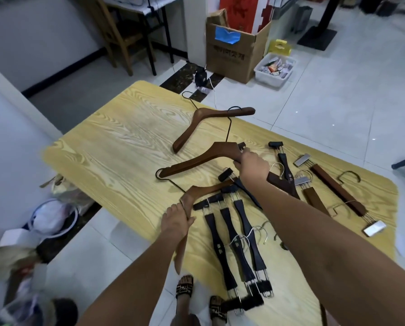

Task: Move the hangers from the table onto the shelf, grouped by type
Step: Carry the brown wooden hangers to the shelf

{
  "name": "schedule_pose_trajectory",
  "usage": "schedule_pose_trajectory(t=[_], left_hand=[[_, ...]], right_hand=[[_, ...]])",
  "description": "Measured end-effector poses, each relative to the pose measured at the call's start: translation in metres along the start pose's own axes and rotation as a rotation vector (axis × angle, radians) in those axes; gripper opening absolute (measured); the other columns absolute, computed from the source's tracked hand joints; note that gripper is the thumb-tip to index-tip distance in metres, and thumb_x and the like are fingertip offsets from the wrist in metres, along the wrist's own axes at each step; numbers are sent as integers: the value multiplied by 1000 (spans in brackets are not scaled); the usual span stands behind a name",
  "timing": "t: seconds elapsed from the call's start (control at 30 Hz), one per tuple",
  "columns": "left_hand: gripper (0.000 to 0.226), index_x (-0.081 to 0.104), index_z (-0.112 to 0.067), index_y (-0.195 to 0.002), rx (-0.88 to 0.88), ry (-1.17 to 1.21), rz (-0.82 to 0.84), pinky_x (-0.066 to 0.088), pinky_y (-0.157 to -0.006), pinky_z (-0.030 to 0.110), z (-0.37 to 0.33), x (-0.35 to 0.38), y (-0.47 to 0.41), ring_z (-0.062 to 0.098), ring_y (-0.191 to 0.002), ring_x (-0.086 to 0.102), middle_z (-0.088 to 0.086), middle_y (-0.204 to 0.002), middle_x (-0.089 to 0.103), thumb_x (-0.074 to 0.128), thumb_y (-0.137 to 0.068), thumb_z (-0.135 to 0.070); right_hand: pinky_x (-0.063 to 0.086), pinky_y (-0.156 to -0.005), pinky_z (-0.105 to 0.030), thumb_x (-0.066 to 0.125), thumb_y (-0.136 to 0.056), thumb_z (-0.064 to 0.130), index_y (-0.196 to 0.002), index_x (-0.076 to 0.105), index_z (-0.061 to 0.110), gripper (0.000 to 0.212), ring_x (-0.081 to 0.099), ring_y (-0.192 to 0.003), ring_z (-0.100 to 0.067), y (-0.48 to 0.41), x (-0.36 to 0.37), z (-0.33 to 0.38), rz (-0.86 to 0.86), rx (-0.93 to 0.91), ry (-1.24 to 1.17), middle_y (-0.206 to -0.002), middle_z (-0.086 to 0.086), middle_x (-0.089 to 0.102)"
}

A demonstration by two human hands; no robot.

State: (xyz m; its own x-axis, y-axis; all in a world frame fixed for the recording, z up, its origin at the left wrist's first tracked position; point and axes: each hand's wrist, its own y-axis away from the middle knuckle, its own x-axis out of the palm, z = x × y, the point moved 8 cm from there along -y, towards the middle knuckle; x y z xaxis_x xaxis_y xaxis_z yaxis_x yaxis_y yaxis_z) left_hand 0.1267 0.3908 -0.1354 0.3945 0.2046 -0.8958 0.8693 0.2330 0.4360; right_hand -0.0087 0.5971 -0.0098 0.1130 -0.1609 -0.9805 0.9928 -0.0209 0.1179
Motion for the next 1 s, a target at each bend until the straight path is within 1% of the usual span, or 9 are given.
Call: schedule_pose_trajectory(t=[0.13, 0.23, 0.33, 0.4, 0.47, 0.57, 0.7, 0.87, 1.0], left_hand=[[55, 35, -4, -131, -59, 17, 6, 39, -102, 36, 0, 16, 2, 27, -125, 45, 13, -133, 46, 53, -92, -39], [45, 39, -1, -125, -91, 112, 21, 44, -98, 37, 4, 17, 2, 29, -119, 52, 16, -128, 49, 54, -92, -28], [39, 36, 2, -126, -125, 217, 13, 47, -95, 37, 8, 10, 6, 32, -116, 56, 17, -127, 51, 49, -96, -18], [41, 30, 4, -133, -148, 197, -14, 45, -96, 35, 15, -1, 10, 31, -118, 55, 16, -129, 50, 42, -97, -11], [46, 27, 4, -136, -155, 127, -45, 44, -98, 32, 26, -14, 14, 28, -120, 54, 16, -131, 50, 45, -94, -5], [48, 31, 1, -131, -139, 93, -67, 45, -95, 37, 43, -31, 15, 31, -118, 55, 16, -126, 51, 51, -88, 5], [44, 33, 0, -128, -140, 57, -149, 49, -87, 36, 54, -55, 24, 29, -109, 59, 15, -120, 54, 51, -88, 4], [30, 37, -1, -124, -179, 68, -235, 49, -78, 37, 76, -81, 47, 30, -99, 62, 14, -114, 56, 38, -94, 3], [24, 41, 1, -119, -235, 84, -286, 48, -77, 42, 110, -101, 74, 37, -96, 62, 18, -112, 57, 36, -95, 0]], right_hand=[[41, -69, -34, 54, -96, 30, -122, 47, 5, 37, 65, -101, -32, 14, 13, -2, 13, -18, -1, -110, -11, 65], [45, -72, -36, 54, -96, 33, -119, 48, 5, 37, 65, -99, -33, 20, 19, -5, 15, -16, -4, -108, -11, 66], [48, -76, -38, 56, -95, 34, -118, 48, 5, 37, 65, -99, -33, 24, 20, -4, 14, -9, -18, -109, -12, 66], [48, -75, -37, 55, -96, 33, -117, 48, 6, 35, 65, -100, -33, 26, 16, 1, 17, -17, -28, -109, -12, 65], [46, -73, -36, 54, -96, 31, -118, 48, 6, 34, 64, -101, -33, 27, 10, 11, 17, -39, -33, -109, -12, 65], [43, -69, -35, 54, -96, 31, -120, 49, 5, 35, 64, -100, -32, 28, 1, 26, 5, -57, -54, -108, -11, 66], [41, -68, -34, 54, -97, 31, -115, 50, 5, 33, 65, -98, -32, 28, -12, 41, -19, -75, -64, -106, -12, 66], [38, -65, -33, 54, -97, 32, -114, 50, 5, 32, 65, -98, -32, 33, -30, 63, -64, -114, -77, -105, -12, 67], [38, -66, -33, 53, -97, 34, -116, 49, 6, 34, 64, -100, -33, 47, -43, 90, -68, -169, -114, -108, -12, 65]])
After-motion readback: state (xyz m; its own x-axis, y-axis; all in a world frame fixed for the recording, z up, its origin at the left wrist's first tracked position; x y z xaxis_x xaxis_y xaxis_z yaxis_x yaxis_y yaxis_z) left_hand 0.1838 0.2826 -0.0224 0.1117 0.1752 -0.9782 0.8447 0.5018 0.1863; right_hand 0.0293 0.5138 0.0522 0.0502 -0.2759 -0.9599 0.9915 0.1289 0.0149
